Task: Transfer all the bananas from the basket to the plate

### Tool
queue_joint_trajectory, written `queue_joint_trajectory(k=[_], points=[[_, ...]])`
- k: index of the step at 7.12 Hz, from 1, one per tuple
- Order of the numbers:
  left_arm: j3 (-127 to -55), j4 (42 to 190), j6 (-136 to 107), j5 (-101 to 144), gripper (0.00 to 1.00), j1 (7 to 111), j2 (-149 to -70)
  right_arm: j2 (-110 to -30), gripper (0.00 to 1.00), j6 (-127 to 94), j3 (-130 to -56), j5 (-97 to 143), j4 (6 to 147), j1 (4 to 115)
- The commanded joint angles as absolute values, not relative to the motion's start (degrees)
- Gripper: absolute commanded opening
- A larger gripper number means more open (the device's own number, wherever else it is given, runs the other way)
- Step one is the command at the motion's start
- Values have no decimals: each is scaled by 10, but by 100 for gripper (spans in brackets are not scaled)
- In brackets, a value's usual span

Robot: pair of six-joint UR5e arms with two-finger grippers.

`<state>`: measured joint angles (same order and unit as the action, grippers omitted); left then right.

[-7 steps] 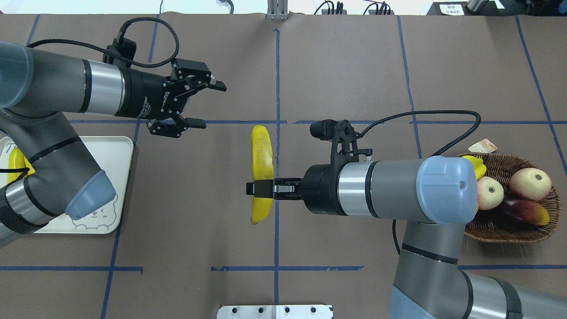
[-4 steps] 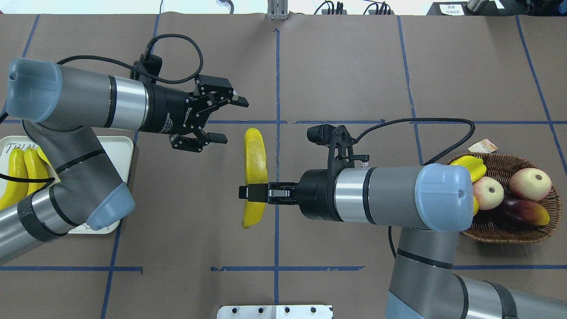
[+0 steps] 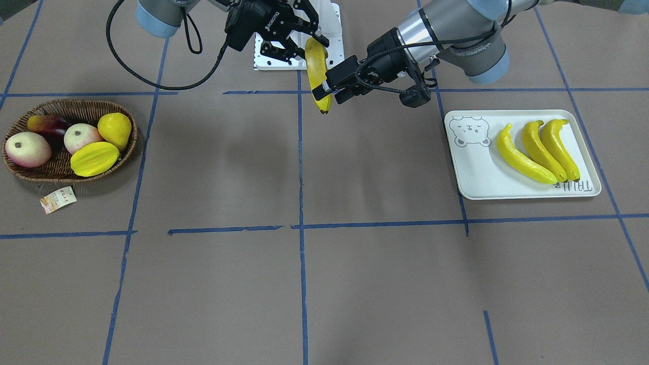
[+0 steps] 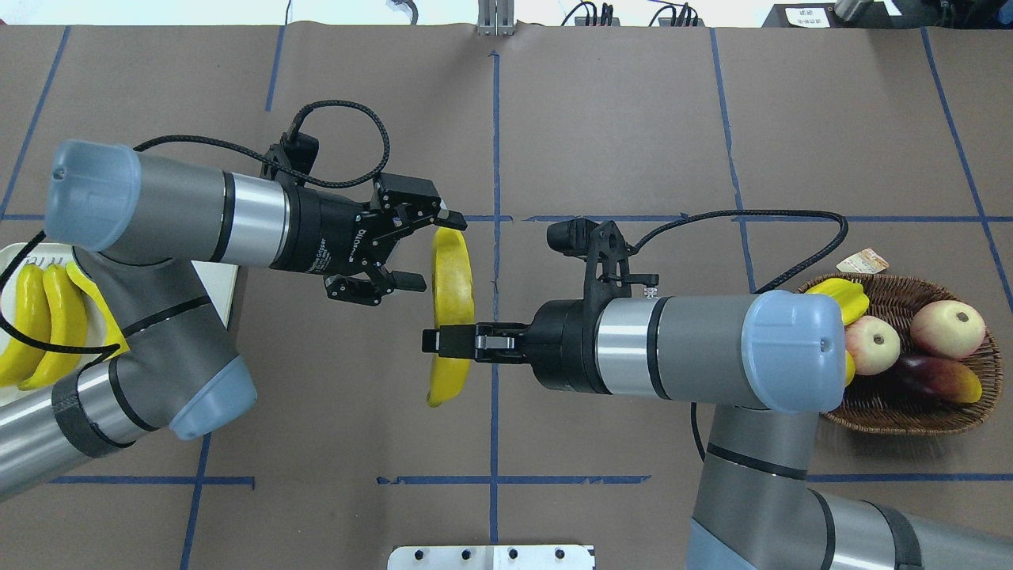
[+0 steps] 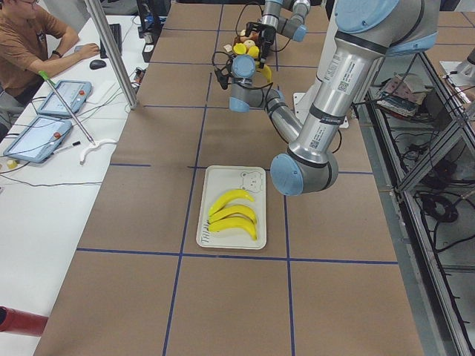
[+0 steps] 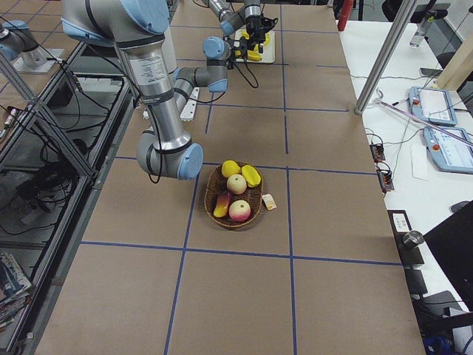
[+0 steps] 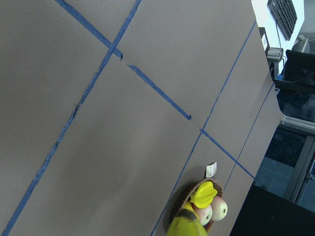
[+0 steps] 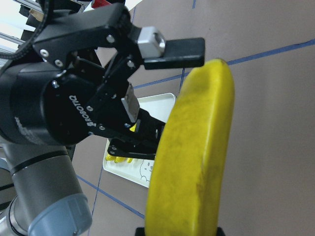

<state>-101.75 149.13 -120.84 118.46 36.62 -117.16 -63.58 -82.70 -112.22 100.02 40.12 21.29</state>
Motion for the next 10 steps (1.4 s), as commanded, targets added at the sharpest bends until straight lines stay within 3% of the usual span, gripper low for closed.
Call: queue_joint_trajectory(k=[1,2,3,4,5,6,7,10], points=[[-1025,1492,-1208,1186,99,352,-1172,-635,2,-827,-1121,1000,402,214],[-1027,1492,-1208,1186,99,349,-1172,-635,2,-827,-1121,1000,402,214],[-1029,1492,-1208,1186,72,349,-1172,-635,2,-827,-1121,1000,402,214],[-1031,1505,-1202,1186,3,349,-1168,-635,2,-827,-1121,1000,402,214],[-1033,1511,-1192,1187,0,349,-1165,-635,2,-829,-1121,1000,402,214],[-1033,1515,-1172,1208,0,351,-1164,-635,28,-830,-1121,1000,402,214],[-1033,1518,-1169,1212,0,353,-1163,-635,99,-833,-1122,1000,402,214],[-1025,1514,-1166,1211,0,358,-1158,-635,100,-861,-1134,1005,409,221]])
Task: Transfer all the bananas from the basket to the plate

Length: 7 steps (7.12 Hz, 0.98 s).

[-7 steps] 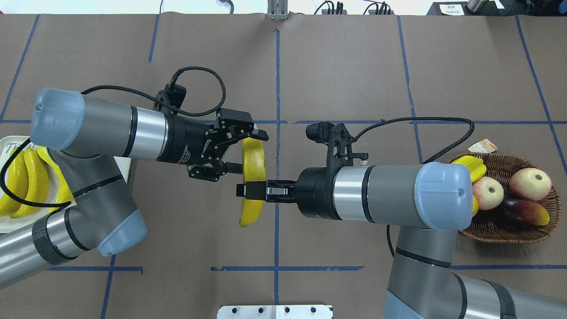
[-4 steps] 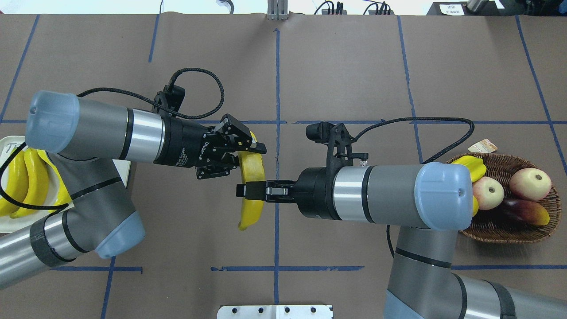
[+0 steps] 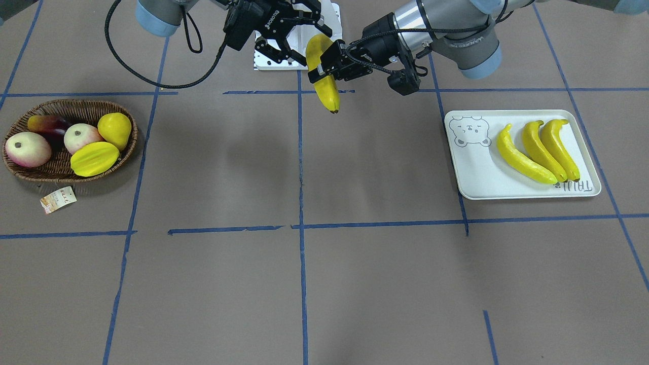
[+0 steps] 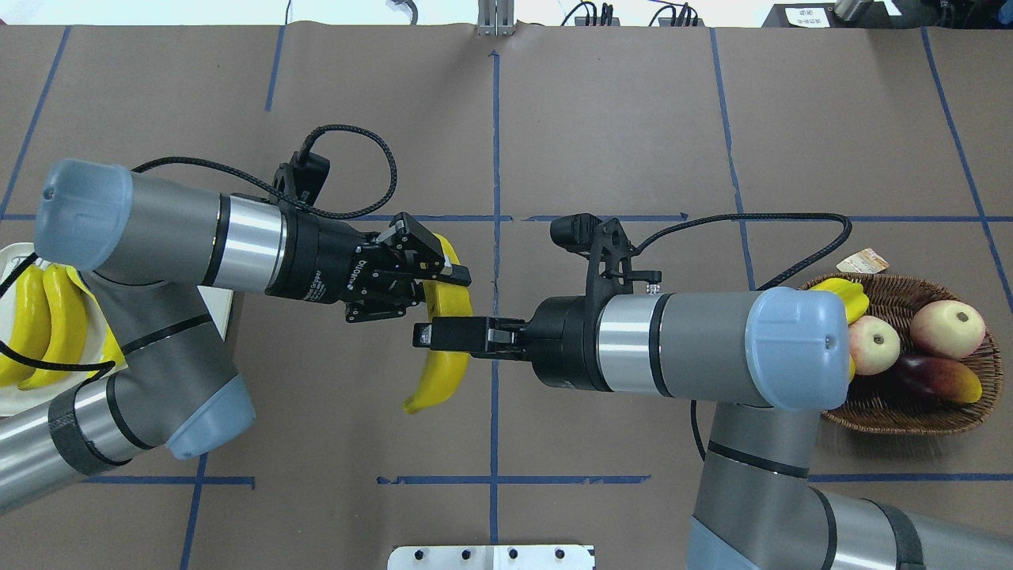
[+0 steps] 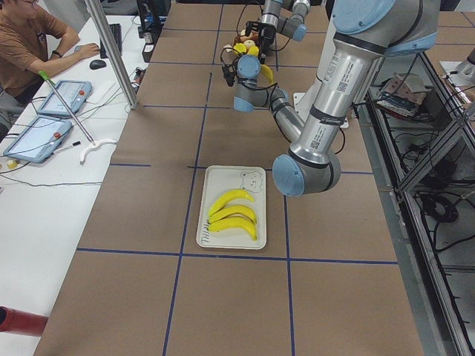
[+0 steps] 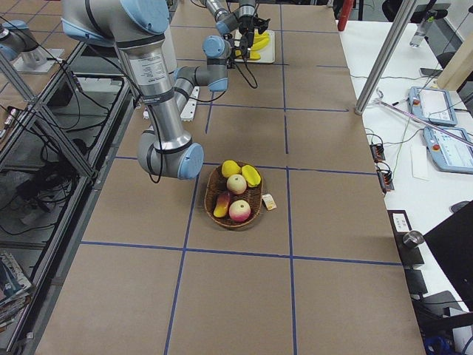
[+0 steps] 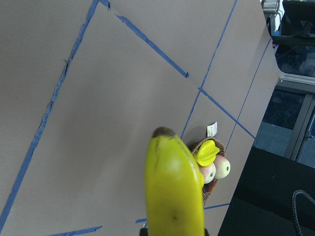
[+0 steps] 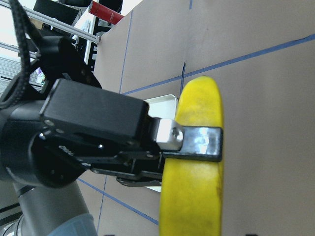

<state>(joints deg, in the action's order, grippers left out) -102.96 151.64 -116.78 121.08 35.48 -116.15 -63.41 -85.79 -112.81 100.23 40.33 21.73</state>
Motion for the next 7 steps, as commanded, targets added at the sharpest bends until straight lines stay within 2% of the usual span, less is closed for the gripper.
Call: queue_joint_trajectory(k=[1,2,4,7], points=[[-1014,1505,-1161,1208,0,366,-1149,-642,100,-861,-1149,1007,415,228],[-1000,1478,-1134,1208,0,391,-1123,-643,100,-860,-1170,1011,471,236],[-1018,1380,-1001,1201,0,424,-1059,-646,100,-853,-1210,1013,625,270],[-1018,1319,-831,1168,0,458,-937,-656,100,-723,-1245,1014,826,308]])
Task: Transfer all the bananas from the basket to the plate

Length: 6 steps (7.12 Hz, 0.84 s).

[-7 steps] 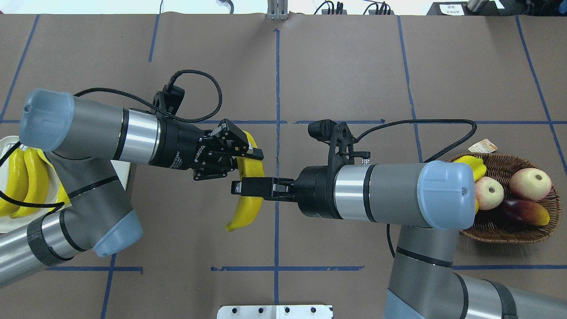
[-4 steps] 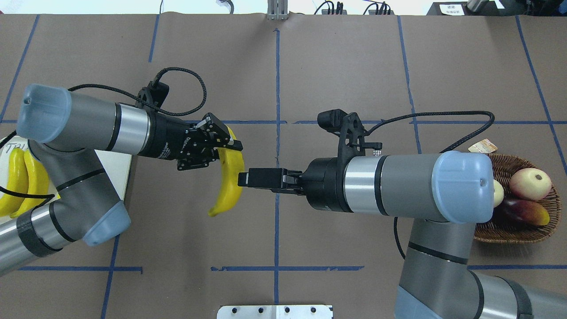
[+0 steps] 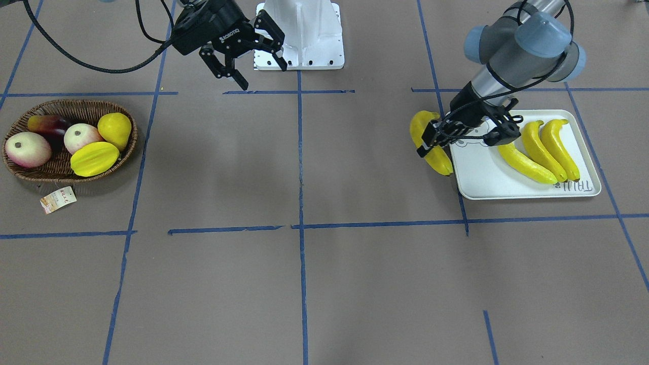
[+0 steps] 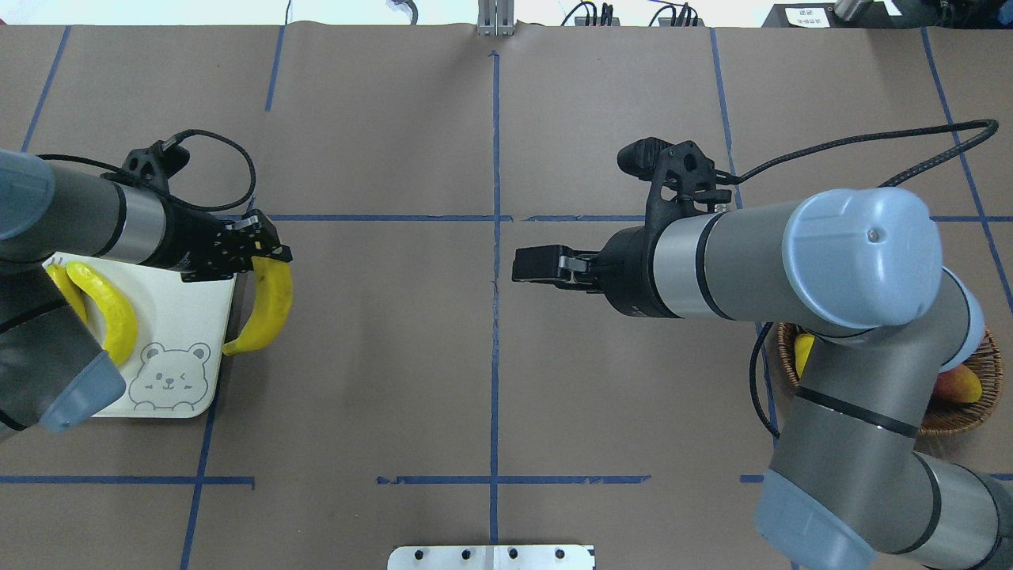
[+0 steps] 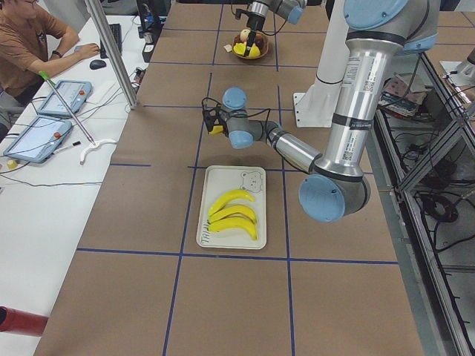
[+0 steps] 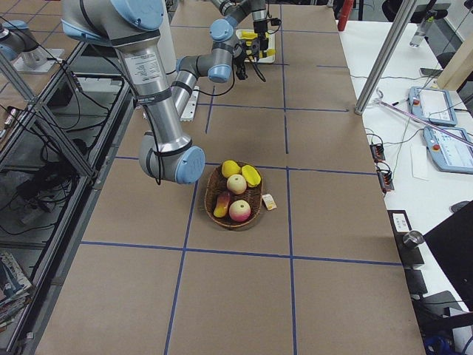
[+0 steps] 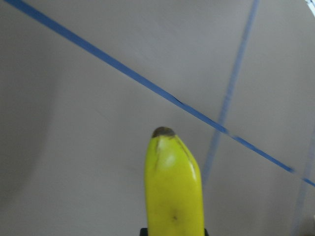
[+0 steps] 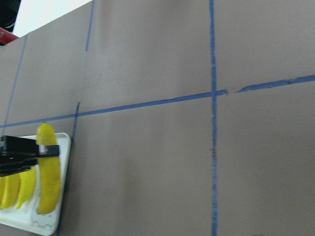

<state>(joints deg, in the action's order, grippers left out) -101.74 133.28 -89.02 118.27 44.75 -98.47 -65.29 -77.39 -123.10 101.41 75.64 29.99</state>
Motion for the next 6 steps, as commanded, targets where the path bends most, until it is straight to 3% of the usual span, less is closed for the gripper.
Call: queue_joint_trajectory(k=[1,3,4,6], points=[[-1017,1318,-801,1162,0,469,-911,-673,100,-705,-1245,1013,830,312],[-1006,1318,-773,1136,1,469,-885,-692,100,-665,-1244,1015,830,326],[-1004,1318,-773,1133,99,468,-884,-693,100,-664,-1243,1015,830,331],[-1008,1318,-773,1114,100,467,-884,-714,100,-617,-1241,1061,831,374]])
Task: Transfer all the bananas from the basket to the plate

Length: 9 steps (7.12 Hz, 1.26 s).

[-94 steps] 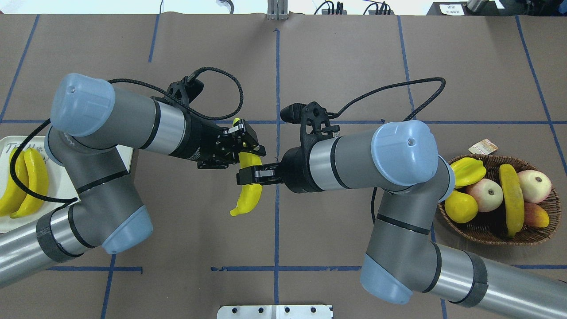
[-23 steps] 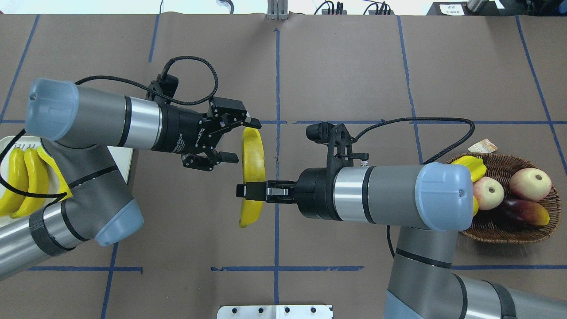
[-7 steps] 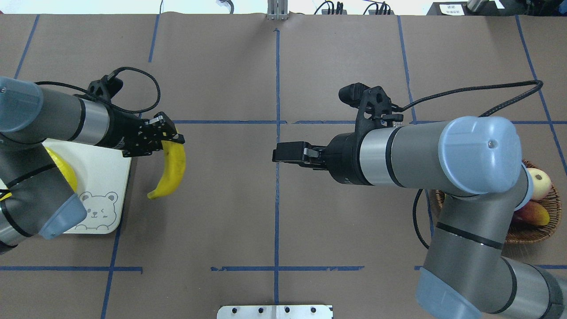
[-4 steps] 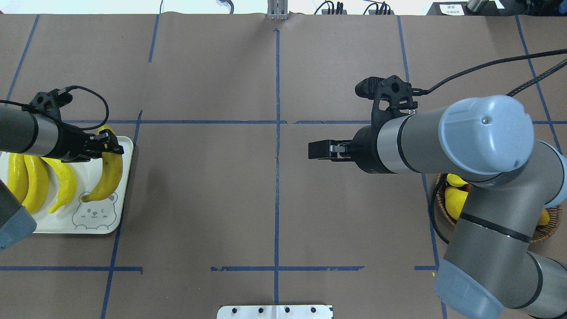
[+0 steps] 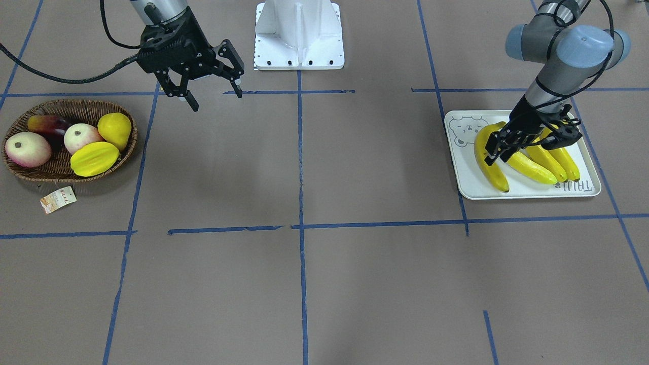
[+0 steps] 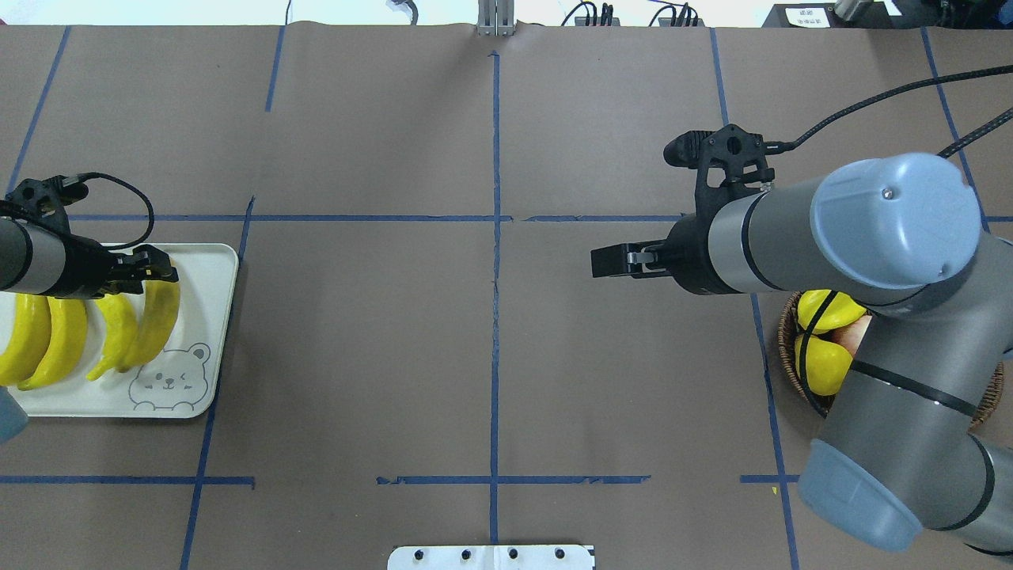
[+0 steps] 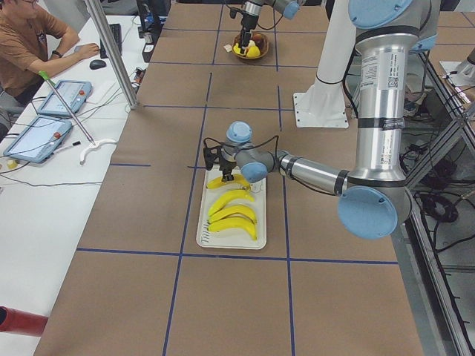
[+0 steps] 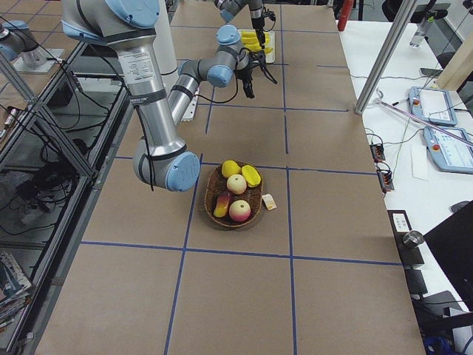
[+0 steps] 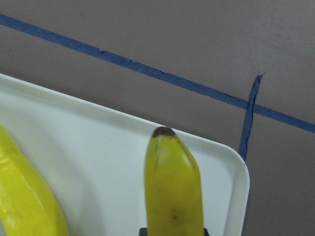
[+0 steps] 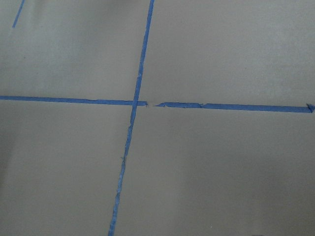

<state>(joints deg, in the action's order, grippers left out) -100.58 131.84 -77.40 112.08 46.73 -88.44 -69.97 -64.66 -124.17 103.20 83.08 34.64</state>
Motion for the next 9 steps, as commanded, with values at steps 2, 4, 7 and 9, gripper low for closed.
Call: queue_joint_trajectory(k=[2,4,7,9], points=[[-1040,1317,-773,1158,100,471,-880,-754,100,-564,-1232,1122,832,437],[-1059,1284,-659,1225,100,556,-866,-815,100,-410,-1197,1170,838,529],[-1052,1115,-295,1237,100,696,-846,-824,100,-113,-1071,1258,867,695],[-1046,933,-33,1251,100,837,-855,-819,100,7,-975,1336,867,800]])
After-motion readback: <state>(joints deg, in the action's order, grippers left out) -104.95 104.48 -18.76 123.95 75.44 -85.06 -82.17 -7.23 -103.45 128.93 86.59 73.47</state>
